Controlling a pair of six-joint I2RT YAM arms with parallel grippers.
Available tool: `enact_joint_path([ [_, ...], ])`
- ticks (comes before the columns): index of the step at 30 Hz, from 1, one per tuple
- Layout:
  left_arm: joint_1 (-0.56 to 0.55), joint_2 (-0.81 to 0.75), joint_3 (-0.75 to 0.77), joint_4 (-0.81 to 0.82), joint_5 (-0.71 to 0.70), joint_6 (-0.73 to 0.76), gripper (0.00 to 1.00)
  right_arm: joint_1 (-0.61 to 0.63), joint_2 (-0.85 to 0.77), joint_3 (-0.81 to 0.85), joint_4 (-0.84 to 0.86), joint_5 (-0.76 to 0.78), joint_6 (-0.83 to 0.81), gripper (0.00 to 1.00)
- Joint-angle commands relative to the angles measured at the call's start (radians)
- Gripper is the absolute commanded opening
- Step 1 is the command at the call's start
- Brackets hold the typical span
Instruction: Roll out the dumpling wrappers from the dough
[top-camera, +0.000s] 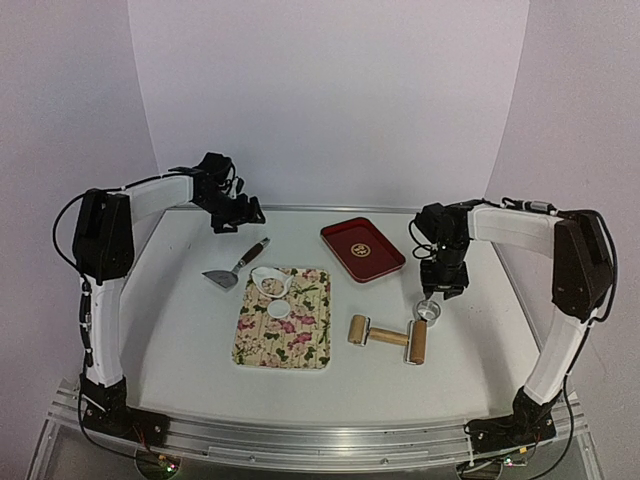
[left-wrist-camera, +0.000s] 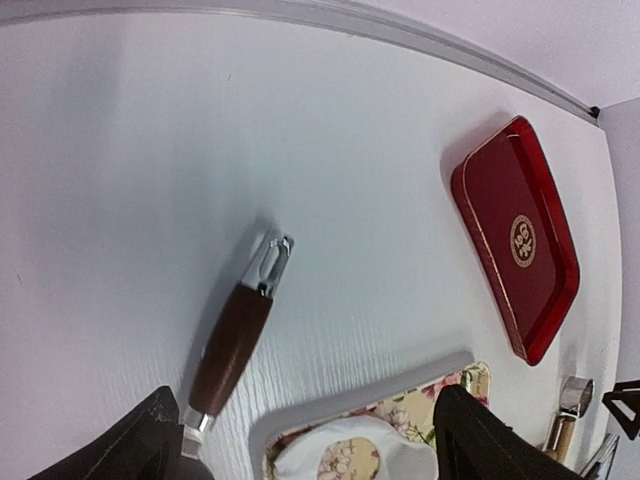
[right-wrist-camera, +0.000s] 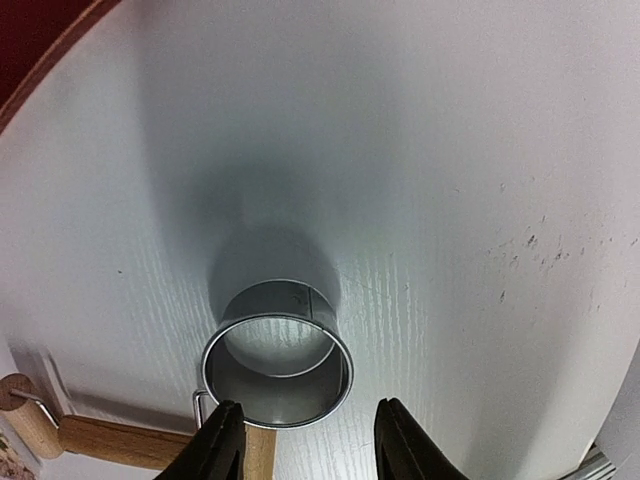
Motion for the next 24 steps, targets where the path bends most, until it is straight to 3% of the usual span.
enact_joint_path([
  [1,0.018,0.138,0.170,-0.097,0.017,0.162,0.83,-0.004,-0.057,0.056,-0.020,0.024,-0.006,0.46],
  [7,0.018,0.262,0.316,-0.170,0.005,0.241,0.82,-0.004,-0.082,0.060,-0.032,0.026,0.007,0.47],
  [14,0.018,0.303,0.310,-0.203,-0.028,0.287,0.82,-0.005,-0.111,0.037,-0.051,0.040,0.021,0.48],
  [21,0.011,0.295,0.265,-0.208,-0.072,0.337,0.63,-0.007,-0.110,0.024,-0.053,0.043,0.023,0.49],
  [24,-0.003,0.284,0.231,-0.216,-0.103,0.365,0.62,-0.009,-0.101,0.029,-0.053,0.044,0.018,0.49],
])
